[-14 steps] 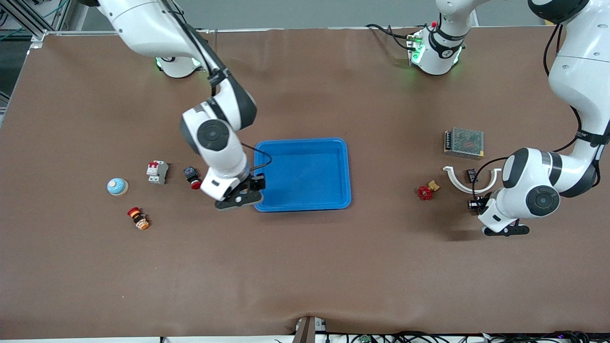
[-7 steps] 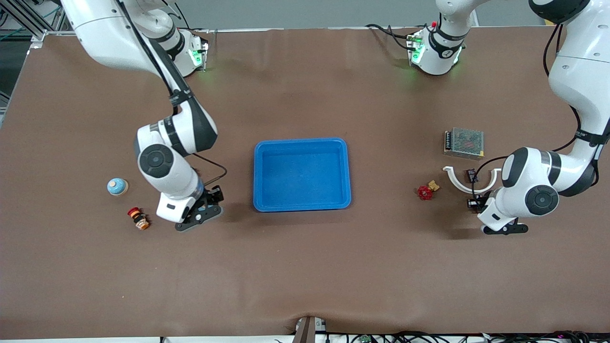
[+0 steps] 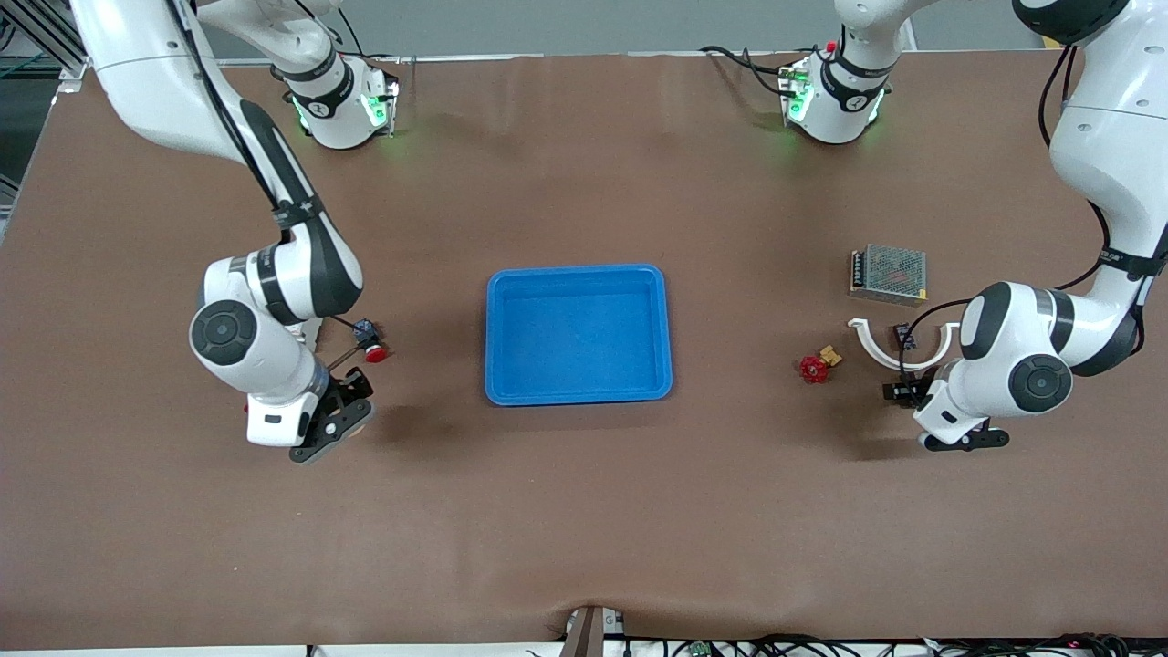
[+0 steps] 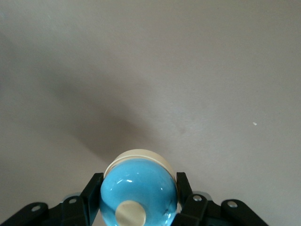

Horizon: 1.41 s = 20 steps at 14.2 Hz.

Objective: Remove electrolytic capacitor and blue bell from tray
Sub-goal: 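Set the capacitor down with the left gripper while the right gripper carries the bell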

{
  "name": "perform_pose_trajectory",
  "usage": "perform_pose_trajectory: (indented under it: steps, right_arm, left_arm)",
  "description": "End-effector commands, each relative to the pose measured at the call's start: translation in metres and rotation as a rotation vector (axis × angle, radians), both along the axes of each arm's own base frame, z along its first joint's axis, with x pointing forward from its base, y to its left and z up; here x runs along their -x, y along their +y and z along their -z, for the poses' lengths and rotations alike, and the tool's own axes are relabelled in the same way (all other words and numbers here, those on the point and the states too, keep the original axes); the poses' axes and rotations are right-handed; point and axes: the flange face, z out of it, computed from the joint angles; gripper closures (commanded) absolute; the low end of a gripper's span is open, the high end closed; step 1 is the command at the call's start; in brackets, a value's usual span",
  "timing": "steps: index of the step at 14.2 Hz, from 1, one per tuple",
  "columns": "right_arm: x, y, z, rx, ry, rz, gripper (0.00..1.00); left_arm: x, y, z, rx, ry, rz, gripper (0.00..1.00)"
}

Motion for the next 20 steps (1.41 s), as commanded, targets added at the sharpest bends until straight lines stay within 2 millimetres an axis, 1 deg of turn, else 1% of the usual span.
perform_pose_trajectory:
  steps: [1,2,4,5,6,8,13,14,15,17,18,19,20]
  right_arm:
    - [-0.004,-0.013,0.03,0.003,0.001,-0.092,0.61]
    - [-0.005,-0.018,0.041,0.003,0.004,-0.116,0.59]
    - [-0.007,-0.033,0.06,0.001,-0.01,-0.15,0.59]
    - [-0.008,-0.038,0.066,-0.002,-0.015,-0.164,0.59]
    - [-0.008,-0.041,0.069,-0.001,-0.012,-0.173,0.59]
    - [-0.009,-0.043,0.069,-0.001,-0.013,-0.17,0.6]
    - [-0.009,-0.048,0.082,-0.005,-0.022,-0.165,0.59]
    - [-0.008,-0.048,0.085,-0.006,-0.019,-0.165,0.58]
    - [-0.008,-0.048,0.085,-0.006,-0.019,-0.165,0.57]
    - [-0.008,-0.048,0.086,-0.006,-0.018,-0.167,0.56]
    - [-0.008,-0.047,0.087,-0.007,-0.024,-0.167,0.53]
    - [-0.008,-0.047,0.088,-0.008,-0.025,-0.164,0.24]
    - [-0.008,-0.047,0.089,-0.009,-0.024,-0.163,0.0]
  left_arm:
    - [-0.008,-0.007,-0.027,0.008,-0.044,-0.008,0.0]
    - [-0.013,-0.01,-0.039,0.01,-0.061,-0.005,0.0]
    - [-0.016,-0.012,-0.057,0.001,-0.086,0.0,0.0]
    - [-0.019,-0.013,-0.068,-0.005,-0.104,0.003,0.0]
    - [-0.023,-0.014,-0.079,-0.012,-0.116,0.004,0.0]
    - [-0.032,-0.018,-0.107,-0.014,-0.119,0.012,0.0]
    - [-0.046,-0.01,-0.158,-0.025,-0.173,-0.006,0.0]
    - [-0.046,-0.014,-0.165,-0.014,-0.176,-0.009,0.0]
    - [-0.047,-0.014,-0.172,0.025,-0.176,-0.039,0.0]
    - [-0.049,-0.004,-0.187,0.088,-0.142,-0.109,0.0]
    - [-0.048,-0.006,-0.19,0.084,-0.134,-0.105,0.0]
    - [-0.047,-0.007,-0.194,0.084,-0.131,-0.103,0.0]
    - [-0.046,-0.009,-0.202,0.084,-0.138,-0.102,0.0]
